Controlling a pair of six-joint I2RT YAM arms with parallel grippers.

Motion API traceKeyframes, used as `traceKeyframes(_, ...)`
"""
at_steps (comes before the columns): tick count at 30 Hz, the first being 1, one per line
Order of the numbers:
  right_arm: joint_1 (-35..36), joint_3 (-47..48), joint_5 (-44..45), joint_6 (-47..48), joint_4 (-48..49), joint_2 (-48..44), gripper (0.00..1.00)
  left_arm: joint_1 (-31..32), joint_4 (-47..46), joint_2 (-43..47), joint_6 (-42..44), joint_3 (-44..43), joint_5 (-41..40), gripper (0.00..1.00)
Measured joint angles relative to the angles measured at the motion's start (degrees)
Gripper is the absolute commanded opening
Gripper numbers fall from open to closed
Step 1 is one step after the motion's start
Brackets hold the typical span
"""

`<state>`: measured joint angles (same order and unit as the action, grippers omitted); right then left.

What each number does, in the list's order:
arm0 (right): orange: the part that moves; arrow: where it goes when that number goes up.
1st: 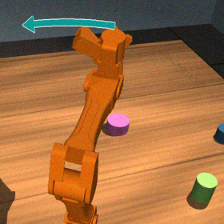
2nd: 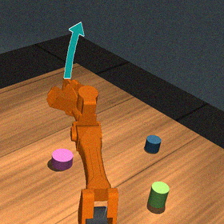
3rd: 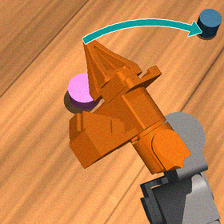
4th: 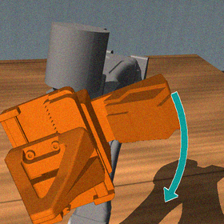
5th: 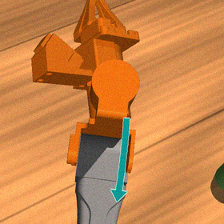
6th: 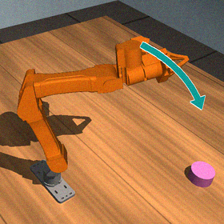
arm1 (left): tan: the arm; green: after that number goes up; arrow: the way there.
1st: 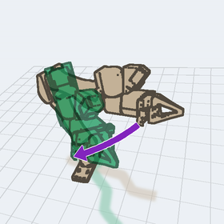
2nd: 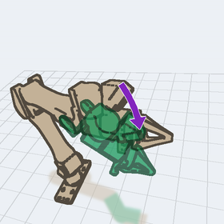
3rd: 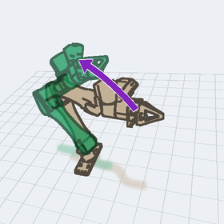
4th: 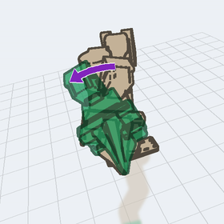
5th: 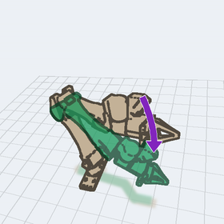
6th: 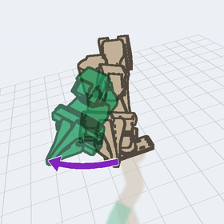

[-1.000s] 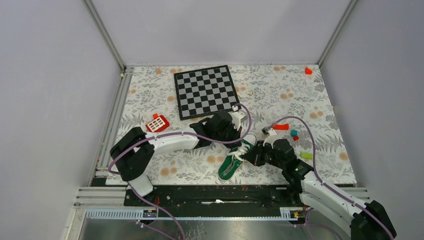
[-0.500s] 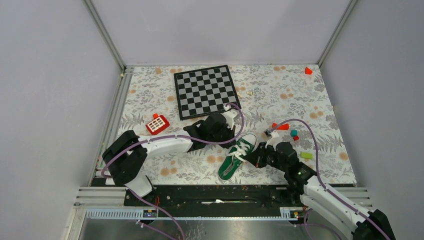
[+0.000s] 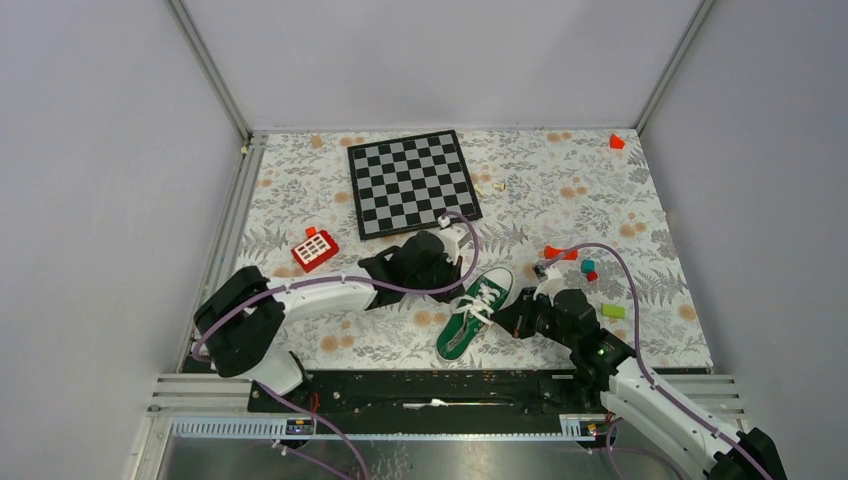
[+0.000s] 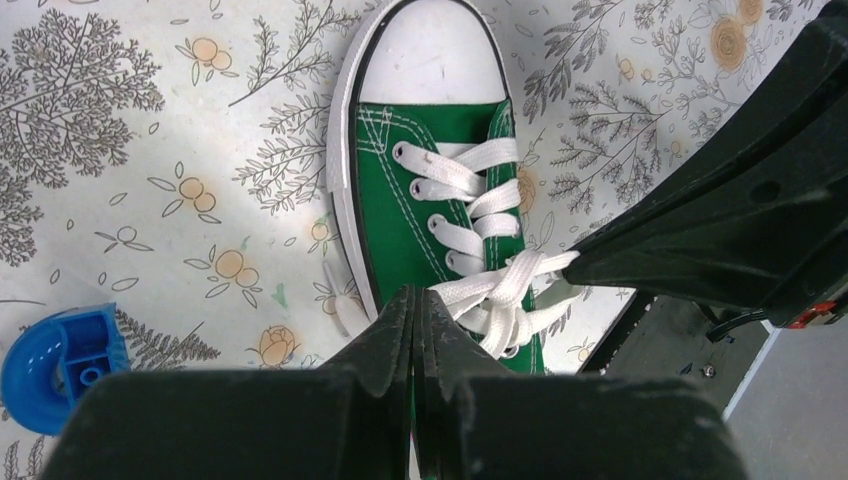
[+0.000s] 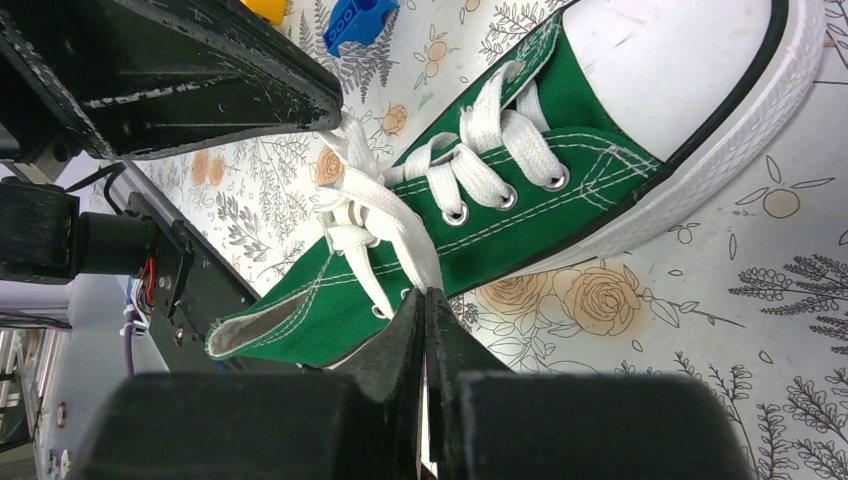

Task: Tie the shoes
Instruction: Tie the shoelace on the shoe.

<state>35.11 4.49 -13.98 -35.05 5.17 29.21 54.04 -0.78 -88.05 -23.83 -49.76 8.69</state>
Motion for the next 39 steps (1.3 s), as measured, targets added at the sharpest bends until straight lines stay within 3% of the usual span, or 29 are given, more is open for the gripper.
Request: traceKeyframes(39, 0.04, -2.14, 3.63, -4.79, 4.26, -4.85, 0.00, -0.24, 3.96, 8.04, -0.66, 6.75, -3.21, 0.00)
